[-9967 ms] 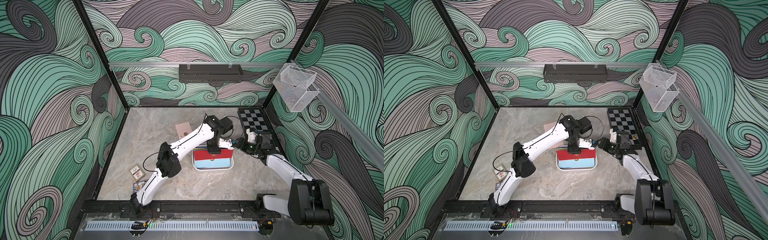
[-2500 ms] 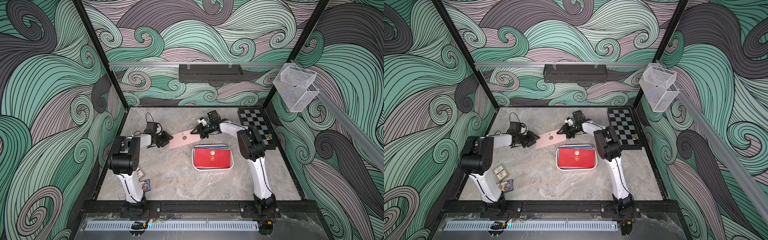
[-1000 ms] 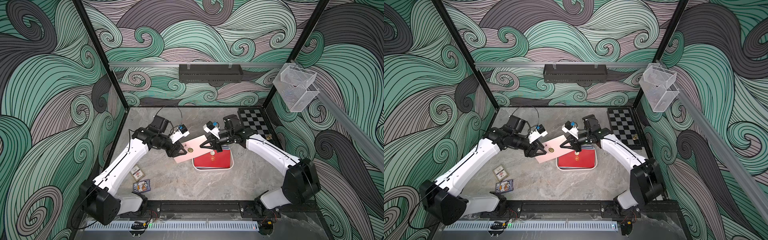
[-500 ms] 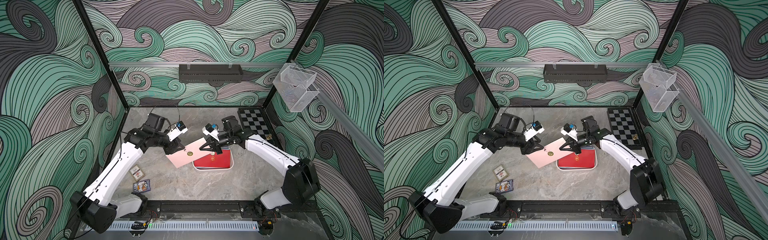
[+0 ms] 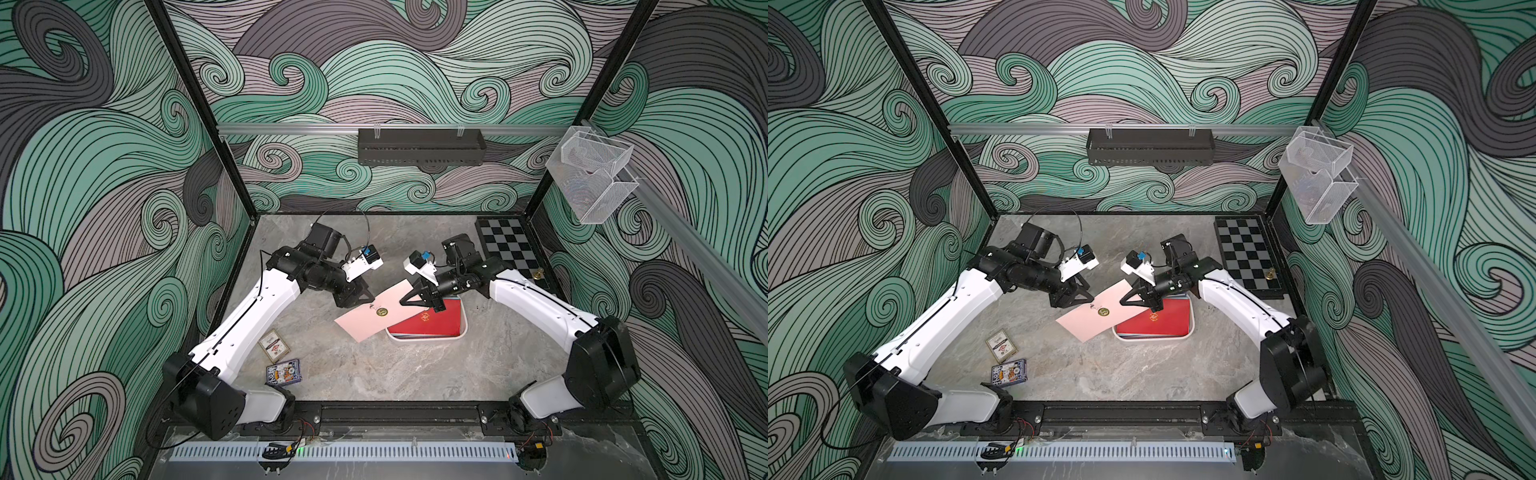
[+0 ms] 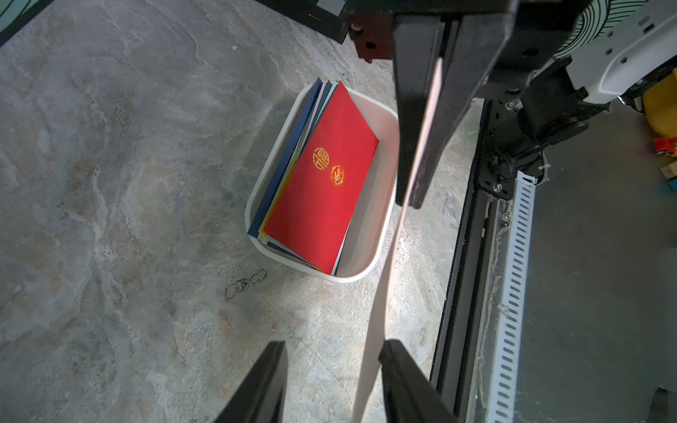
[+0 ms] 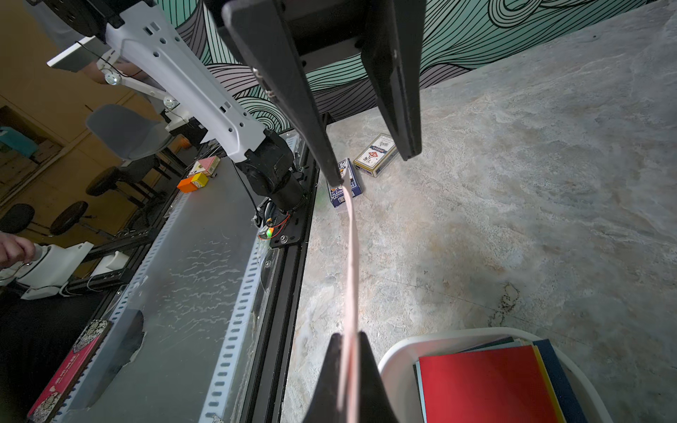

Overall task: Put the sealed envelopes into the storage box
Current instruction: Pick up the envelope from the center of the board.

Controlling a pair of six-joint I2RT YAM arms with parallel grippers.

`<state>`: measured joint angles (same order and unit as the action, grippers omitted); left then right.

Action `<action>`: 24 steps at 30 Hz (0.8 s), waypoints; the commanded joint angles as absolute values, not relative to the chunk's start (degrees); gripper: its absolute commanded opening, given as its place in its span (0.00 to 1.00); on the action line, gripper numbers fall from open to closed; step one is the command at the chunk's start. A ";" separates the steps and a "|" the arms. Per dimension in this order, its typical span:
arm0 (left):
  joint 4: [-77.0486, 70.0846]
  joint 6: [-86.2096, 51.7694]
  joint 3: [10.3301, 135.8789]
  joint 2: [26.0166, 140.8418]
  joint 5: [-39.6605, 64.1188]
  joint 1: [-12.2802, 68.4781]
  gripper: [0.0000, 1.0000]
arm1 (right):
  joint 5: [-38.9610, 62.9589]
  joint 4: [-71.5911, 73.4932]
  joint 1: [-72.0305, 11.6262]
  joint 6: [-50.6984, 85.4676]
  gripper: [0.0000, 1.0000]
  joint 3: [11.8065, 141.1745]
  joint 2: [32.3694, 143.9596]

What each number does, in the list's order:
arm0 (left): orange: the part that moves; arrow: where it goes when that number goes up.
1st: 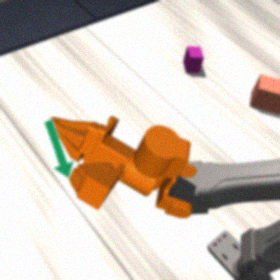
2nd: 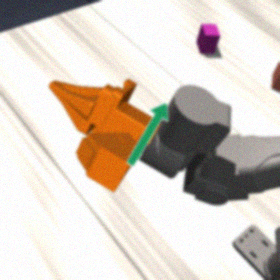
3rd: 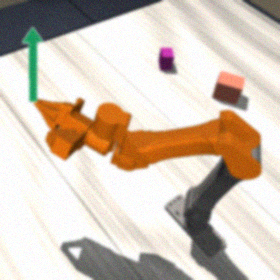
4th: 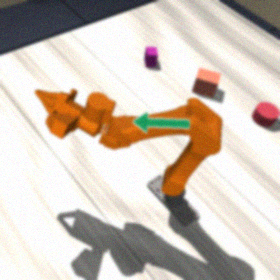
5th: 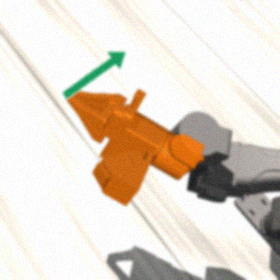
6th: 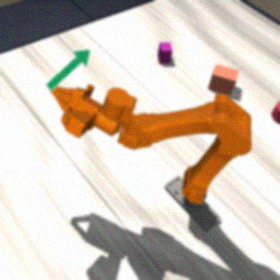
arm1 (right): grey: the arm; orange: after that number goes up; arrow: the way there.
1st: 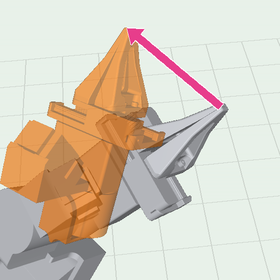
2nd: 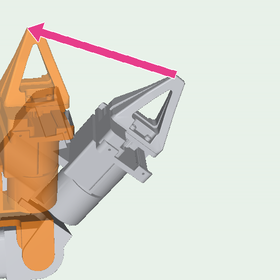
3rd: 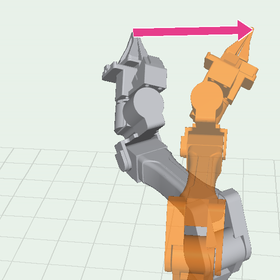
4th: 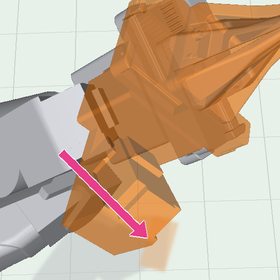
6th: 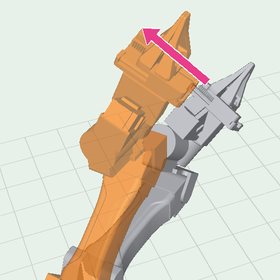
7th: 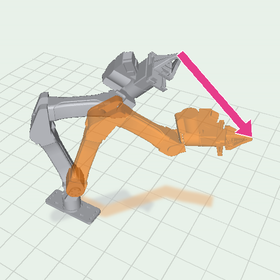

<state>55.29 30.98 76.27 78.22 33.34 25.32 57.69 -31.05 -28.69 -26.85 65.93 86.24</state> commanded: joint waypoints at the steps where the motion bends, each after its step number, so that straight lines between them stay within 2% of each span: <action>1: 55.22 31.38 77.34 80.58 31.33 26.44 0.46 | 60.78 -28.61 -29.08 -27.42 0.00 66.89 85.32; 9: 53.93 31.39 73.45 76.27 30.21 26.39 0.49 | 60.35 -28.66 -29.07 -27.42 0.00 66.80 85.78; 12: 53.59 31.64 71.81 75.11 31.20 26.37 0.45 | 61.79 -28.51 -29.09 -27.42 0.00 67.02 85.63; 15: 55.13 31.99 72.15 76.04 33.27 26.50 0.38 | 62.06 -28.59 -29.09 -27.44 0.00 66.91 85.44; 21: 56.12 32.30 74.03 76.54 36.80 26.59 0.07 | 61.10 -28.62 -29.05 -27.17 0.01 66.53 85.24; 23: 56.84 32.22 74.81 77.07 37.70 26.71 0.00 | 60.09 -28.58 -29.05 -26.80 0.10 66.62 85.15; 24: 57.22 31.84 75.39 77.57 37.45 26.78 0.00 | 58.72 -28.19 -29.06 -25.80 0.23 66.58 85.07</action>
